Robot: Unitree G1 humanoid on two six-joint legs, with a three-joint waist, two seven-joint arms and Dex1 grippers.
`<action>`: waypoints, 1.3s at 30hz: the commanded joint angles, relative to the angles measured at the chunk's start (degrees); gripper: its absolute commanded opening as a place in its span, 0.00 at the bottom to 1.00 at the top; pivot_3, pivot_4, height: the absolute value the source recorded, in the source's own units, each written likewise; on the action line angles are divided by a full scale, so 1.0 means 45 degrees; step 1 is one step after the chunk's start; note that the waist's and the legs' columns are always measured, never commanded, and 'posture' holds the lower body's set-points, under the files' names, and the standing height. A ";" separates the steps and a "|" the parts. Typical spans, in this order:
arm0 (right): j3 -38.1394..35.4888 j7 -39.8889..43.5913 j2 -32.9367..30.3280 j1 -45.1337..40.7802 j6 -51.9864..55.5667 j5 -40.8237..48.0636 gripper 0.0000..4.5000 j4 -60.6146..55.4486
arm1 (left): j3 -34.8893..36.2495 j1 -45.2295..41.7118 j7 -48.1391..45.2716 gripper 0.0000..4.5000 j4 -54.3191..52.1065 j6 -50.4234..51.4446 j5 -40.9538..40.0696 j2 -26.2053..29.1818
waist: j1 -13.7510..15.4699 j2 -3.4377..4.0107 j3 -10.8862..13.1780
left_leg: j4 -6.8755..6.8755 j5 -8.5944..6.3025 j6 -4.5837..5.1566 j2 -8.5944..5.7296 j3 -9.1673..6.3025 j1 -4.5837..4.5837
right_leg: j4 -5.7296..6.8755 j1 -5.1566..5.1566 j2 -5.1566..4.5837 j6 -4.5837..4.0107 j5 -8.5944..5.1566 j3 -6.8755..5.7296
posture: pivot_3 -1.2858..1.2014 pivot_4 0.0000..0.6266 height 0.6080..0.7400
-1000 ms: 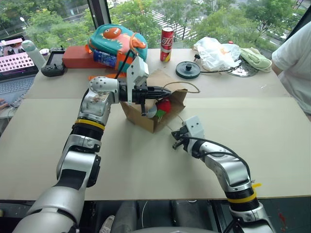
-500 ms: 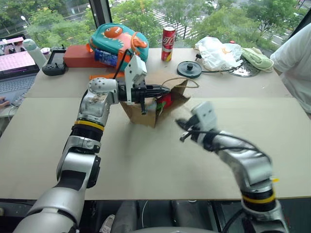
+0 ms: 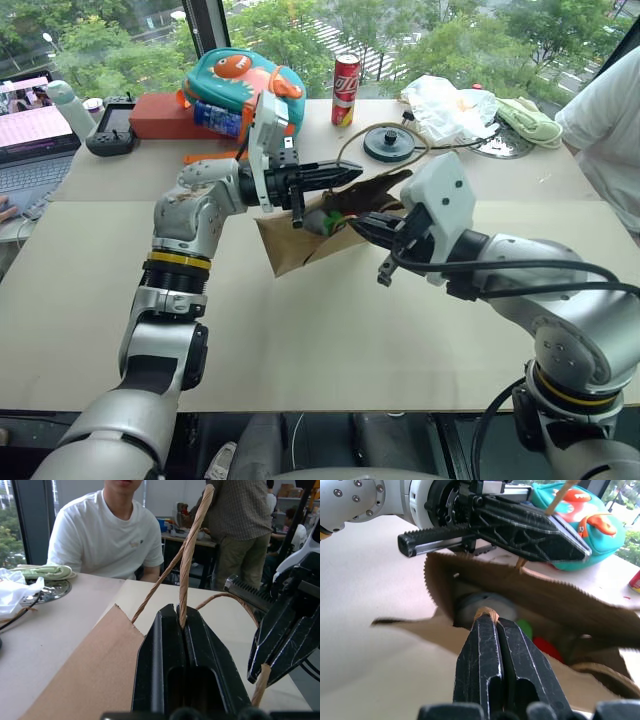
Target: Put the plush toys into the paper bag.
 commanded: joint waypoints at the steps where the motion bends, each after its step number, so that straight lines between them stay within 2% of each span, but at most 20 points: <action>1: 0.0136 -0.0510 0.0252 -0.0480 0.0151 -0.0054 0.00 0.0236 | -0.0099 -0.0056 -0.0304 0.00 0.0377 -0.0585 0.0257 0.0196 | 0.0021 0.0000 0.0000 | 0.0000 0.0000 0.0000 0.0000 0.0000 -0.0002 | 0.0001 -0.0002 0.0000 -0.0001 0.0000 0.0000 | 0.52 0.24 0.99; 5: 0.0497 -0.0751 0.0296 -0.0635 0.0017 -0.0216 0.00 0.0650 | -0.0186 -0.0050 -0.0451 0.00 0.1208 -0.1216 0.0680 0.0379 | 0.0024 0.0000 0.0000 | 0.0000 0.0000 0.0000 -0.0001 0.0000 -0.0006 | -0.0002 -0.0002 -0.0001 -0.0002 0.0000 -0.0001 | 0.52 0.24 0.99; 7: 0.0611 -0.0870 0.0248 -0.0670 -0.0068 -0.0322 0.14 0.0785 | -0.0234 0.0040 -0.0555 0.00 0.1611 -0.1572 0.0929 0.0502 | 0.0026 0.0000 0.0000 | 0.0000 0.0000 0.0000 -0.0002 0.0000 -0.0009 | -0.0001 -0.0002 -0.0002 -0.0002 0.0000 -0.0001 | 0.52 0.24 0.99; 9: 0.0615 -0.0903 0.0251 -0.0716 -0.0129 -0.0305 0.24 0.0828 | -0.0236 0.0153 -0.0683 0.00 0.1899 -0.1832 0.1047 0.0604 | 0.0026 0.0000 0.0000 | 0.0000 0.0000 0.0000 -0.0001 -0.0001 -0.0014 | 0.0000 -0.0003 -0.0002 -0.0002 0.0000 -0.0002 | 0.52 0.24 0.99; 15: 0.0693 -0.0921 0.0358 -0.0839 -0.0179 -0.0191 0.70 0.0862 | -0.0242 0.0317 -0.0756 0.00 0.2176 -0.2299 0.1287 0.0726 | 0.0026 0.0001 0.0000 | 0.0000 0.0000 0.0000 -0.0001 0.0000 -0.0017 | -0.0001 -0.0003 -0.0003 -0.0002 0.0000 -0.0002 | 0.52 0.24 0.99; 18: 0.0568 -0.0934 0.0537 -0.0893 -0.0253 -0.0101 0.91 0.0893 | -0.0090 0.0190 -0.0617 0.17 0.2125 -0.2167 0.1202 0.0723 | 0.0025 0.0001 0.0000 | 0.0000 0.0000 0.0001 0.0000 -0.0001 -0.0010 | -0.0001 -0.0003 -0.0002 -0.0002 0.0000 -0.0002 | 0.52 0.24 0.99; 19: 0.0407 -0.0937 0.0659 -0.0972 -0.0251 -0.0019 1.00 0.0910 | -0.0047 0.0132 -0.0637 0.26 0.2062 -0.2028 0.1139 0.0777 | 0.0022 0.0001 0.0000 | 0.0000 0.0000 0.0001 0.0000 -0.0001 -0.0011 | -0.0001 -0.0003 -0.0001 -0.0002 0.0000 -0.0002 | 0.52 0.24 0.99; 24: -0.0972 -0.0692 0.1095 -0.1296 0.0238 0.0860 1.00 0.0785 | 0.0251 -0.0121 -0.0881 0.66 0.1427 -0.0834 0.0586 0.1317 | 0.0003 0.0001 0.0000 | 0.0000 0.0000 0.0001 0.0002 -0.0003 -0.0012 | 0.0005 -0.0007 0.0000 -0.0002 0.0000 -0.0004 | 0.52 0.24 0.99; 28: -0.2269 -0.0427 0.1095 -0.1465 0.0825 0.1897 1.00 0.0591 | 0.0453 0.0030 -0.1101 0.92 0.0451 0.0600 0.0046 0.2067 | 0.0006 0.0002 0.0000 | 0.0000 0.0000 0.0001 0.0005 -0.0005 -0.0013 | 0.0016 -0.0007 0.0000 -0.0002 0.0000 -0.0007 | 0.52 0.24 0.99; 35: -0.5085 0.0326 0.0285 -0.1301 0.1521 0.4362 1.00 0.0320 | 0.1577 0.0612 -0.0086 0.92 -0.1540 0.3112 -0.1376 0.3017 | 0.0028 0.0005 0.0002 | -0.0005 -0.0001 0.0001 0.0006 -0.0006 -0.0031 | 0.0022 -0.0002 -0.0006 -0.0002 0.0000 -0.0010 | 0.52 0.24 0.99; 39: -0.6188 0.0699 -0.0598 -0.0814 0.1180 0.5534 1.00 0.0651 | 0.1566 0.1903 0.0128 0.92 -0.2896 0.3292 -0.1326 0.3739 | 0.0013 0.0006 0.0002 | -0.0015 -0.0001 0.0002 0.0008 -0.0003 -0.0022 | 0.0012 -0.0002 -0.0007 -0.0002 0.0000 -0.0010 | 0.52 0.24 0.99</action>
